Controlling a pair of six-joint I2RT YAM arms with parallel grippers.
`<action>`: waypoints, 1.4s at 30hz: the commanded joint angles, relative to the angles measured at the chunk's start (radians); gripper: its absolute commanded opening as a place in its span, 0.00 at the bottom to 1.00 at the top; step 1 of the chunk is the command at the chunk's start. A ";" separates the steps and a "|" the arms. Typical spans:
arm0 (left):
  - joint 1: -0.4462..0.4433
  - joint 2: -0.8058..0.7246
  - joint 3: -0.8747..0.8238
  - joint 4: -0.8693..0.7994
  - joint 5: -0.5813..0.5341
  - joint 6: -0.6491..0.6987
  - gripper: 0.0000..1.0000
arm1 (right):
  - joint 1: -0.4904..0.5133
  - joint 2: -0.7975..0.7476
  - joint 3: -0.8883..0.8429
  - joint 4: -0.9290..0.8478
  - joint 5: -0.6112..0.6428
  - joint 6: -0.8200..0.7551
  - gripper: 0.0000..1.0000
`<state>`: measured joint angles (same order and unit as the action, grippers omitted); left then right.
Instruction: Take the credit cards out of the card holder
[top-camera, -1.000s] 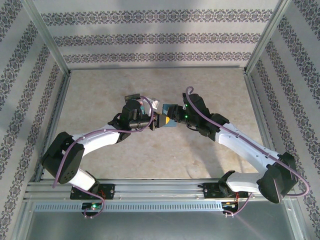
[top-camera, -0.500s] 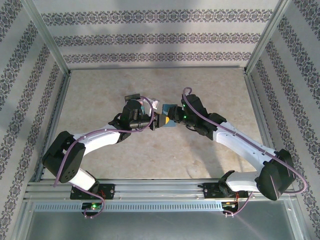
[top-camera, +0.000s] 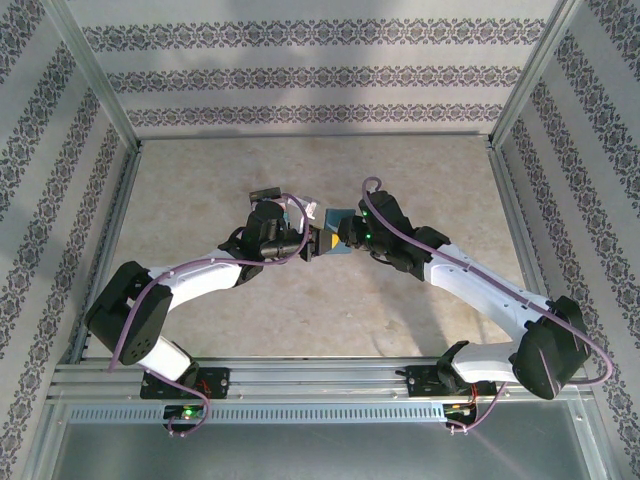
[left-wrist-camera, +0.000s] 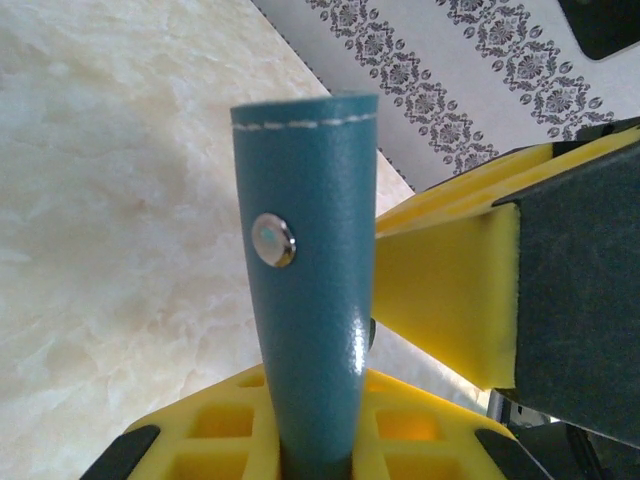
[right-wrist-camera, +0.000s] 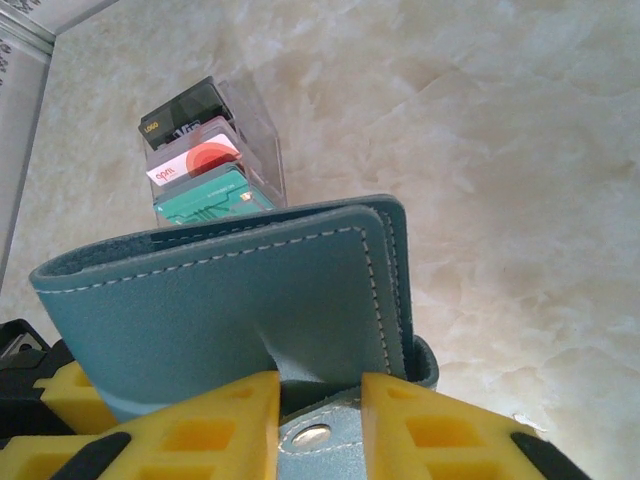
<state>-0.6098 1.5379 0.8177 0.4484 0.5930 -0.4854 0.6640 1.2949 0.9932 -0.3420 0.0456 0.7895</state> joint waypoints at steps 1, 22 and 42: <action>-0.011 -0.015 0.041 0.109 -0.020 0.004 0.00 | 0.007 0.024 -0.003 -0.096 0.023 -0.004 0.23; -0.011 -0.026 0.036 0.051 -0.056 0.035 0.00 | -0.051 -0.105 -0.091 -0.067 0.005 -0.029 0.18; -0.008 -0.127 0.123 -0.268 0.035 0.293 0.00 | -0.197 -0.311 -0.277 0.289 -0.389 -0.174 0.75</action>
<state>-0.6140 1.4399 0.8879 0.2314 0.5678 -0.2737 0.4671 0.9970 0.7464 -0.1627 -0.2512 0.6518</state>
